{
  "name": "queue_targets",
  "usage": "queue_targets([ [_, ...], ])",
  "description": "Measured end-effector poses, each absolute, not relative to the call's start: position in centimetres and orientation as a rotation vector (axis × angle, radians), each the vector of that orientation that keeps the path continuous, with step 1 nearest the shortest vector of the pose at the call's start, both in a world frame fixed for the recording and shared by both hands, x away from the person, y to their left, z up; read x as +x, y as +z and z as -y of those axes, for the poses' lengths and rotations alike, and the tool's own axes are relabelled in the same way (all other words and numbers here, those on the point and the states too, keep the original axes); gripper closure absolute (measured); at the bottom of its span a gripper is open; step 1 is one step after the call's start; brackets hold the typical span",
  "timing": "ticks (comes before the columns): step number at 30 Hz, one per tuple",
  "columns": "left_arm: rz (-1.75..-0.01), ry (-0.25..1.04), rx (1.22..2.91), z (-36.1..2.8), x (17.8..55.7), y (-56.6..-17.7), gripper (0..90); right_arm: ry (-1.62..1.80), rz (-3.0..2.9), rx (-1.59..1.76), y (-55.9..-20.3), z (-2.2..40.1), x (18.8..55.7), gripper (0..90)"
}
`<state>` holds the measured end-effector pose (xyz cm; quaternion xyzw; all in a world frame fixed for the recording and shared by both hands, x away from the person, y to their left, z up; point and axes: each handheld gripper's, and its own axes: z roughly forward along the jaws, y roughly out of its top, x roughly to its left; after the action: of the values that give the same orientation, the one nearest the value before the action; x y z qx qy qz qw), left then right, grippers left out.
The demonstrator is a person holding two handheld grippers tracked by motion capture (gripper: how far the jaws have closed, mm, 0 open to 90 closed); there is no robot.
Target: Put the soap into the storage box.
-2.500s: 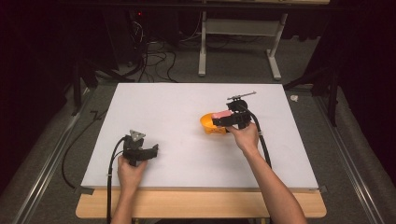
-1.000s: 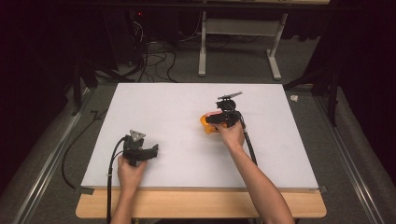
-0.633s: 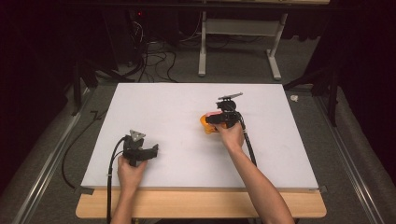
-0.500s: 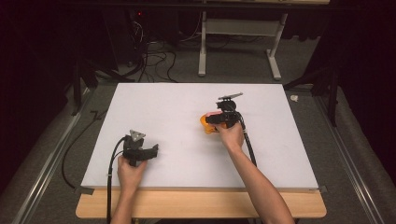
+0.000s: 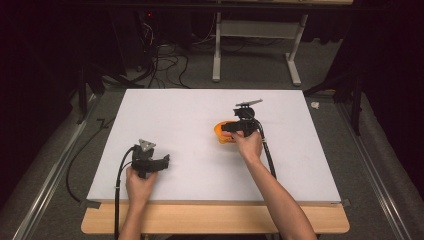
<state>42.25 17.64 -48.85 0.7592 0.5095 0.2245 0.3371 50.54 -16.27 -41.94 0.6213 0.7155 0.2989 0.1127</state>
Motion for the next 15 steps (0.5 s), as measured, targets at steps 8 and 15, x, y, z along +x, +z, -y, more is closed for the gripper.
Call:
queue_targets([
  [8,-1.328,0.586,1.979,-17.6,42.2,-48.9,20.3,0.899,-2.106,1.790,-41.4,16.7,50.1,14.4],
  [15,-1.327,0.586,1.980,-17.6,42.2,-48.8,20.3,0.902,-2.095,1.750,-40.7,17.4,49.7,14.9],
])
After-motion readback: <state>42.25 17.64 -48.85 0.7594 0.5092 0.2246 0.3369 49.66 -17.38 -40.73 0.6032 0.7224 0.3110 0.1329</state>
